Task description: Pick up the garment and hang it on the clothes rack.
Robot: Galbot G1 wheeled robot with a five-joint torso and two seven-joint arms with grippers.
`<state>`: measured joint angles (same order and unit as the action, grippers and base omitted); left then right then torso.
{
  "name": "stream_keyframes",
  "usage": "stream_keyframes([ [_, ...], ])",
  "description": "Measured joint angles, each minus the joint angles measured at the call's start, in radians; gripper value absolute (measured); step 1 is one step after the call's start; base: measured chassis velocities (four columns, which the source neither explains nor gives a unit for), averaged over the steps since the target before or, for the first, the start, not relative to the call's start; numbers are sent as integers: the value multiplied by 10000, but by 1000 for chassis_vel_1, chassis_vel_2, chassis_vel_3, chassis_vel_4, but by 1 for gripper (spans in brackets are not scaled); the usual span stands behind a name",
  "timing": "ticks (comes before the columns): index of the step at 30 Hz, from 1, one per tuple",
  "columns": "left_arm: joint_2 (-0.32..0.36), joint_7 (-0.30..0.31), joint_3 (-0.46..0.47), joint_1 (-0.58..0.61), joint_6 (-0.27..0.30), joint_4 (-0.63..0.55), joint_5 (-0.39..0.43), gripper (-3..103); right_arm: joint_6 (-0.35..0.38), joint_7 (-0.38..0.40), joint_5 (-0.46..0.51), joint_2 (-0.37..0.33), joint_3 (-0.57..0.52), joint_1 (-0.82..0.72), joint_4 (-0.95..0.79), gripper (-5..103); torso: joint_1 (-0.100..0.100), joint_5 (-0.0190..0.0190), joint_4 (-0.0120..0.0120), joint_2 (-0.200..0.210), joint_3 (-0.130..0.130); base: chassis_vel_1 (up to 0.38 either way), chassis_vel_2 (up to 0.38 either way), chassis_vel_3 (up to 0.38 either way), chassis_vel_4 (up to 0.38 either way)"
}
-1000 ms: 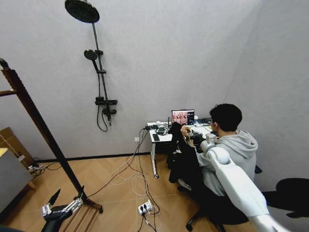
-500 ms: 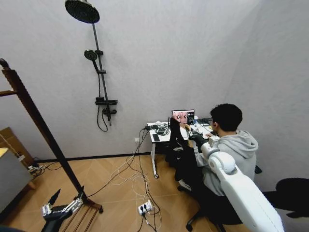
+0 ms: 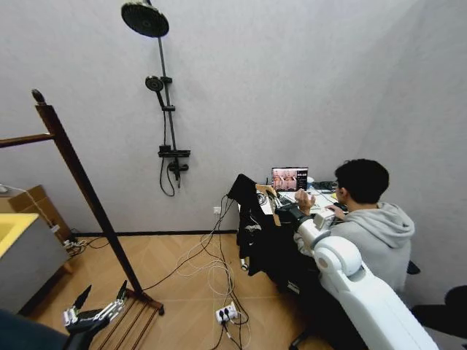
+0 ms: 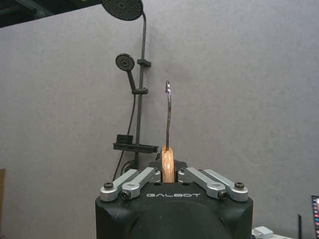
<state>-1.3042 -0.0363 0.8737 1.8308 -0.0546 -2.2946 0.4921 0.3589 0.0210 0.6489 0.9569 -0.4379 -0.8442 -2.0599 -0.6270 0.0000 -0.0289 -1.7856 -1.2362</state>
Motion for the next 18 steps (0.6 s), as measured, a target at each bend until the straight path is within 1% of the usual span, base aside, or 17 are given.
stream_keyframes([
  [5, 0, 0, 0, 0, 0, 0, 0, 100, 59, -21, -83, 67, 28, -119, -127, 9, -1, -1, 3, 1, -1, 106, 88, 95, 97],
  [10, 0, -1, 0, 0, 0, 0, 0, 100, 80, -46, -140, 63, 27, -252, -217, 9, 0, 0, 0, 1, 0, 119, 122, 120, 114],
  [14, 0, 0, 1, 1, 0, 0, 0, 100, 80, -58, -154, 40, 4, -329, -276, 9, 0, 0, 4, 1, -1, 121, 130, 136, 133],
  [18, 0, 0, 0, 0, 0, 0, 0, 100, 78, -62, -180, 27, -61, -451, -353, 9, -2, -1, 0, 2, -1, 126, 121, 134, 119],
])
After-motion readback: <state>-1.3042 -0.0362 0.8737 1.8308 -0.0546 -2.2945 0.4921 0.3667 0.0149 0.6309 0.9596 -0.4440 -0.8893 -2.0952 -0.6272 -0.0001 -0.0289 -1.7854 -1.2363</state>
